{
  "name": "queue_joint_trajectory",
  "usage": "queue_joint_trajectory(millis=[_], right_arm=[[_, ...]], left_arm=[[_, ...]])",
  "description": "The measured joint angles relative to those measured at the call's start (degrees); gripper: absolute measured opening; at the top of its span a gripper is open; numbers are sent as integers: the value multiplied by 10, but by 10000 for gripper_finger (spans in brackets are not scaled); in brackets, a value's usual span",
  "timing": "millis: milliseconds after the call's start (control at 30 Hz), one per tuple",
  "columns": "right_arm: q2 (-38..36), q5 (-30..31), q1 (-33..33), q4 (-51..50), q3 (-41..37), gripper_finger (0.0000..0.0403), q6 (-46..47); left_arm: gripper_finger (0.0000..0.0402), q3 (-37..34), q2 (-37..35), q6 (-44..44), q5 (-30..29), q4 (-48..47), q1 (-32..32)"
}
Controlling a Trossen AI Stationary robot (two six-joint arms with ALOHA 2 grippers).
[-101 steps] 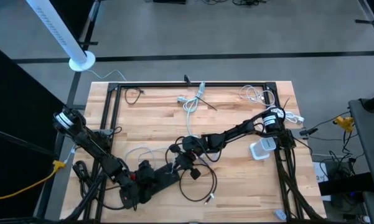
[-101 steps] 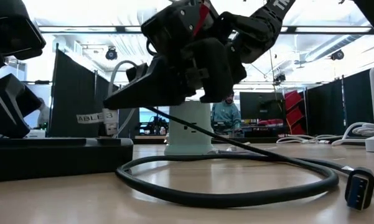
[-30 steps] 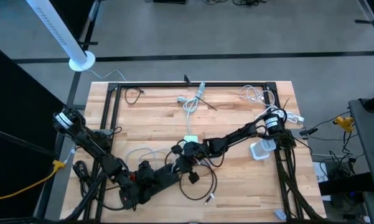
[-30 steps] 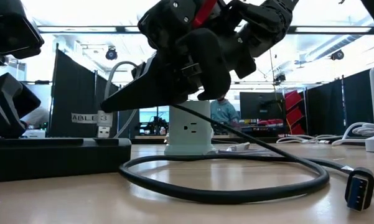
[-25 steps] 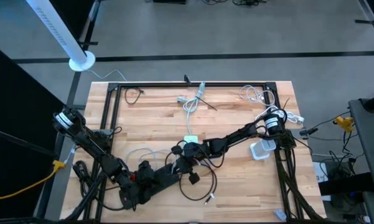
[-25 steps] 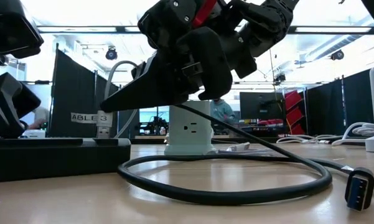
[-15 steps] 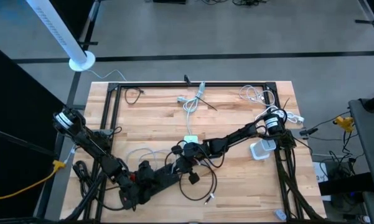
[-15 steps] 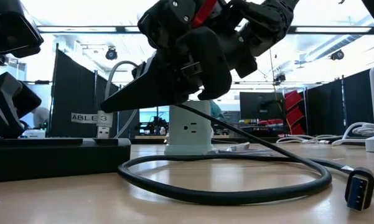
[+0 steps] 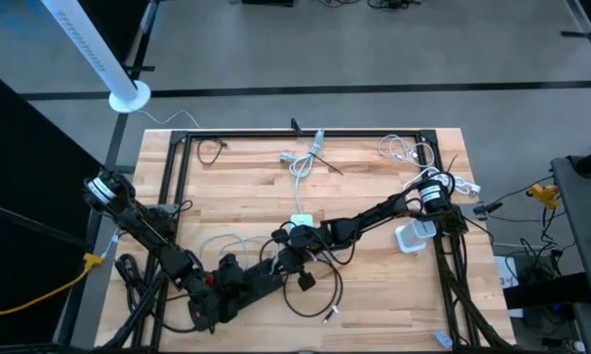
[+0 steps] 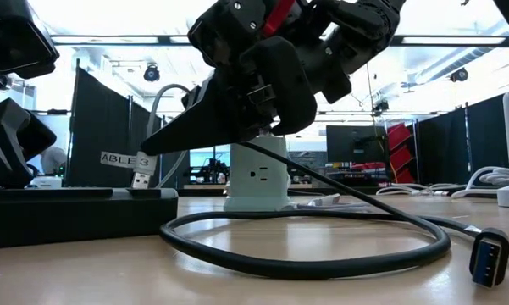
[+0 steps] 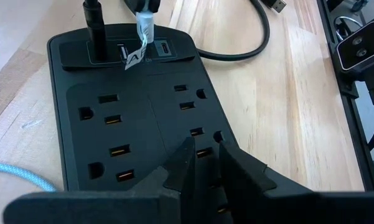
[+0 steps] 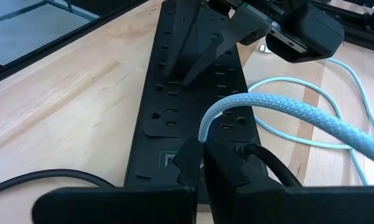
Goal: Insert USB
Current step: Insert the light blue charger cable into the black outlet extension
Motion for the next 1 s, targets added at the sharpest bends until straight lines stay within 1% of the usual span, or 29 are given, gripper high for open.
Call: queue_joint_trajectory(millis=[667, 1000], right_arm=[[-9, 0, 0, -9, 0, 0, 9], [5, -4, 2, -20, 14, 0, 3]], left_arm=[[64, 0, 0, -5, 1, 0, 0], [64, 0, 0, -11, 9, -1, 0]])
